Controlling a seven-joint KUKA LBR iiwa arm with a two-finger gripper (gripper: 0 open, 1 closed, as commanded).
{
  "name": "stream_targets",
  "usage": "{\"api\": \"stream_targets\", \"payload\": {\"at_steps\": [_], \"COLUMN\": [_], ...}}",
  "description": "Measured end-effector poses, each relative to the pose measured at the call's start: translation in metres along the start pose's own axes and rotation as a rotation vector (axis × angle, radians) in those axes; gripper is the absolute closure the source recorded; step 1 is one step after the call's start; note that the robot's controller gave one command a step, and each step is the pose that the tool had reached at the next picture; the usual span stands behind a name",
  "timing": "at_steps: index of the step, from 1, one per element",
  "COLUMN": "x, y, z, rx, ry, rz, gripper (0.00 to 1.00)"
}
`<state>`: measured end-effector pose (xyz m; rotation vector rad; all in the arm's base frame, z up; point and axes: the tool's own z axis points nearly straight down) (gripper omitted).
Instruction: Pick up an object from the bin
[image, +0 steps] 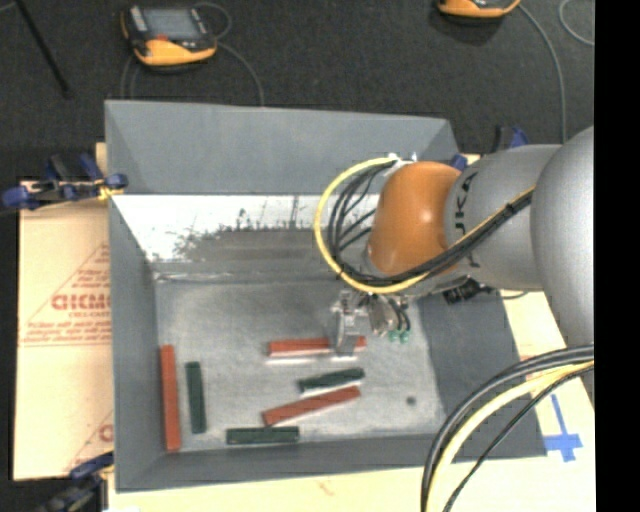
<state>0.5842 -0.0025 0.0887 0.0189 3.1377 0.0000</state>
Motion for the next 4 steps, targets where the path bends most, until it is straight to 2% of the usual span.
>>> {"api": "stream_targets", "payload": {"at_steps": [2,3,4], "x": [0.0,0.001,0.0], "y": [0.0,0.0,0.0], "z": [-0.012,-0.026,-0.046], "rx": [0.0,0.0,0.0], "ry": [0.002,0.008,0.003], "rz": [-0.001,-0.002,-0.002], "gripper": [1.0,1.0,1.0]}}
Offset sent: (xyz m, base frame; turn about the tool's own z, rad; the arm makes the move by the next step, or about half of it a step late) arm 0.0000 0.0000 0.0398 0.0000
